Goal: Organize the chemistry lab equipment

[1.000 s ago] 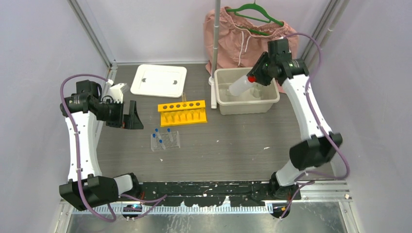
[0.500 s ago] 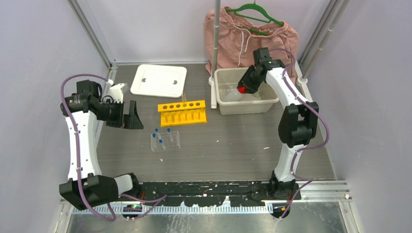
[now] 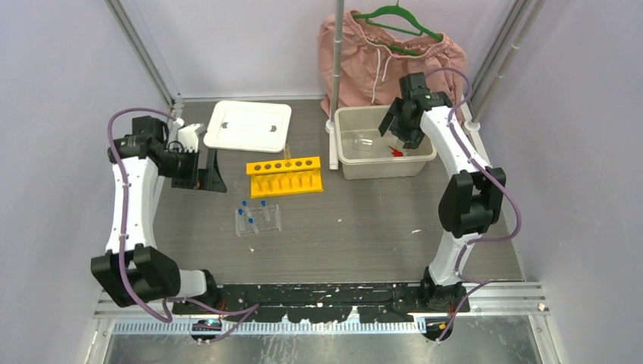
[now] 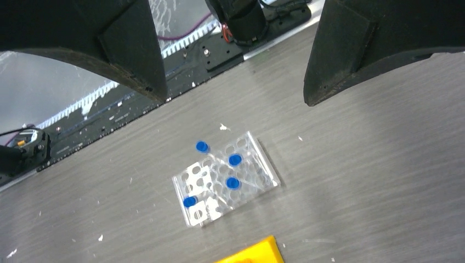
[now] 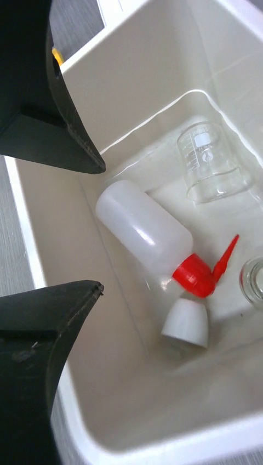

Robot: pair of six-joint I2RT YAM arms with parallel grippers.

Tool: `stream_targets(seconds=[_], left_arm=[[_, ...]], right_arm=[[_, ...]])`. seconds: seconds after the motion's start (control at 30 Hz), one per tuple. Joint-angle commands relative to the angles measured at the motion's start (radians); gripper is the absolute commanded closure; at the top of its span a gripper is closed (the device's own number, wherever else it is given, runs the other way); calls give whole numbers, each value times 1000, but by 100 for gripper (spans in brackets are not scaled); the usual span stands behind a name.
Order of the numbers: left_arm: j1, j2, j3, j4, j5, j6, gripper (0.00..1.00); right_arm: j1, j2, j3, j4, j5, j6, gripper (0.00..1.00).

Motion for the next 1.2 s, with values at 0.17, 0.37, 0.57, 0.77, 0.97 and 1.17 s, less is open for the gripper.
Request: stream_targets(seconds=[0.17, 0.37, 0.57, 0.77, 0.97, 1.17], left_arm=[[-155, 270, 209, 240, -291, -221, 10], [-173, 521, 499, 265, -419, -351, 15], [-222, 802, 843, 226, -557, -350, 13], [-227, 1008, 1041, 256, -712, -368, 11], [-203, 1118, 1116, 306, -743, -403, 14], [-145, 1144, 1033, 345, -711, -449, 23]], right_arm=[[50, -126, -84, 29, 137, -42, 25], [110, -250, -57, 54, 223, -31, 25], [180, -386, -70, 125, 244, -48, 29], [229, -509, -209, 231, 206, -62, 32], [260, -572, -330, 264, 193, -72, 40], [271, -556, -354, 245, 180, -75, 45]])
